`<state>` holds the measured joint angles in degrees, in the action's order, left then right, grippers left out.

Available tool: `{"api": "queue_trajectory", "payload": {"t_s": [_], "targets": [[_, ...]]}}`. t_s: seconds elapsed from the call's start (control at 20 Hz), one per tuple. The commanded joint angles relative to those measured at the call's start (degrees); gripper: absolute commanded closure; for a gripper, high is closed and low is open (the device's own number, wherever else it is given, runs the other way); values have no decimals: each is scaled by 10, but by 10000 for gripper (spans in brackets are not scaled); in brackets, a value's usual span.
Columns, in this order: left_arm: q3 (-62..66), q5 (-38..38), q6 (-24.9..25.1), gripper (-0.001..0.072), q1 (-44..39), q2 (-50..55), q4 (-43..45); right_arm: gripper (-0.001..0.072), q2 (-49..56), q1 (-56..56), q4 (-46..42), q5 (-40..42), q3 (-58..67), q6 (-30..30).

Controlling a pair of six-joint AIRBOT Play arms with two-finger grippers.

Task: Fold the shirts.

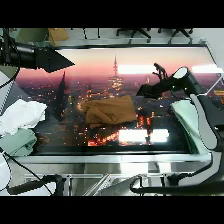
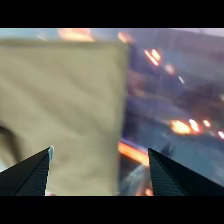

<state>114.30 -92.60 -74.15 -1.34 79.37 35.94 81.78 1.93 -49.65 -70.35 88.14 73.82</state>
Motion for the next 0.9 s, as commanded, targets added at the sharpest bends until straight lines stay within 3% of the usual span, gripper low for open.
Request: {"api": "queue_trajectory", "payload": {"t_s": [0.0, 0.4, 0.45, 0.5, 0.55, 0.85], "targets": [[0, 1, -1, 691, 0, 0, 0, 49, 62, 5, 42, -14, -8, -30], [0, 3, 0, 692, 0, 0, 1, 63, 118, 82, 91, 13, -8, -53], [0, 6, 0, 691, 0, 0, 1, 241, 118, 89, 99, 7, -4, -54], [0, 9, 0, 691, 0, 0, 1, 567, 118, 93, 117, -12, 5, -66], [0, 9, 0, 691, 0, 0, 0, 664, 116, 93, 138, -37, 20, -83], [0, 7, 0, 691, 0, 0, 0, 682, 13, 20, 137, -61, 211, -61]]}}
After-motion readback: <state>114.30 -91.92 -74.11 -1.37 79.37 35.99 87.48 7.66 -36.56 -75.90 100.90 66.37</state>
